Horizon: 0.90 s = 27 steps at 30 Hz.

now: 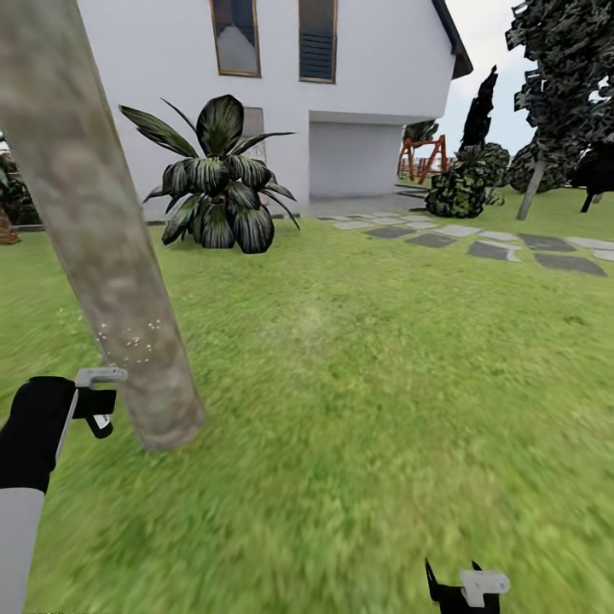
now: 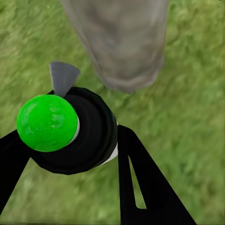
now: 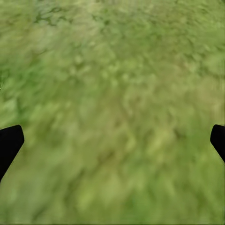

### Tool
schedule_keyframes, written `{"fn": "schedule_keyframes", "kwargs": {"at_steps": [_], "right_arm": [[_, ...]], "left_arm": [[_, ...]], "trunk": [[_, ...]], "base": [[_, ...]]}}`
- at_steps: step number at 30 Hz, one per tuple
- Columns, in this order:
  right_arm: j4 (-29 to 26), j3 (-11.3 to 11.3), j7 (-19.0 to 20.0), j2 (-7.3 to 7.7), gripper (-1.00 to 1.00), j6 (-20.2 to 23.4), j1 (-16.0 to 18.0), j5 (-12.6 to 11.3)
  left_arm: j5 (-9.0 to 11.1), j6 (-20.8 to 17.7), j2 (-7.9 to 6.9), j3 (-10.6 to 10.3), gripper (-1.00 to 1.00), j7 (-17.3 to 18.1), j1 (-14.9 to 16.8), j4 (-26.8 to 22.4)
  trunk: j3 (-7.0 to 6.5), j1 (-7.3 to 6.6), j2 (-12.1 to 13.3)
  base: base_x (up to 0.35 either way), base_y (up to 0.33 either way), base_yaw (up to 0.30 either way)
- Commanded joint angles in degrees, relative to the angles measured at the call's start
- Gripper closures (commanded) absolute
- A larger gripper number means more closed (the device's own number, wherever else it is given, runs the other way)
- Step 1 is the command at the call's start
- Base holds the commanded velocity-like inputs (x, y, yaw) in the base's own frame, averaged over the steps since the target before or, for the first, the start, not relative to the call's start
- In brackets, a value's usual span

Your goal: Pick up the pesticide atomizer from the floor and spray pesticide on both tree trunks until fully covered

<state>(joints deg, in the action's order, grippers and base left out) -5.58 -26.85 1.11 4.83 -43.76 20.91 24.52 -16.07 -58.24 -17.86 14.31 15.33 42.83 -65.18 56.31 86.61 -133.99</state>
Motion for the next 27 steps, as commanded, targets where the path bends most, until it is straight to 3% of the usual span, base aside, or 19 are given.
{"fn": "schedule_keyframes", "kwargs": {"at_steps": [1, 10, 16, 27], "right_arm": [[0.04, -0.49, 0.12, 0.00, -1.00, -0.18, 0.02, 0.44], [0.04, -0.49, 0.12, 0.00, -1.00, -0.18, 0.01, 0.44], [0.04, -0.49, 0.12, -0.05, -1.00, -0.18, 0.02, 0.44], [0.04, -0.49, 0.12, 0.00, -1.00, -0.18, 0.02, 0.44]], "left_arm": [[-0.63, -0.15, -0.01, 0.03, 1.00, 0.58, 0.02, -0.04], [-0.63, 0.01, 0.18, -0.11, 1.00, 0.22, -0.33, 0.65], [-0.60, 0.22, 0.42, -0.05, 1.00, -0.02, -2.74, 0.99], [-0.54, 0.40, 0.65, -0.07, 1.00, -0.09, -3.71, 1.02]], "trunk": [[0.06, 0.01, -0.02], [0.06, 0.01, -0.02], [0.06, 0.01, -0.02], [0.06, 0.01, -0.02]], "base": [[0.231, -0.187, 0.275], [0.242, -0.159, 0.276], [0.180, -0.176, 0.260], [0.138, -0.240, 0.019]]}}
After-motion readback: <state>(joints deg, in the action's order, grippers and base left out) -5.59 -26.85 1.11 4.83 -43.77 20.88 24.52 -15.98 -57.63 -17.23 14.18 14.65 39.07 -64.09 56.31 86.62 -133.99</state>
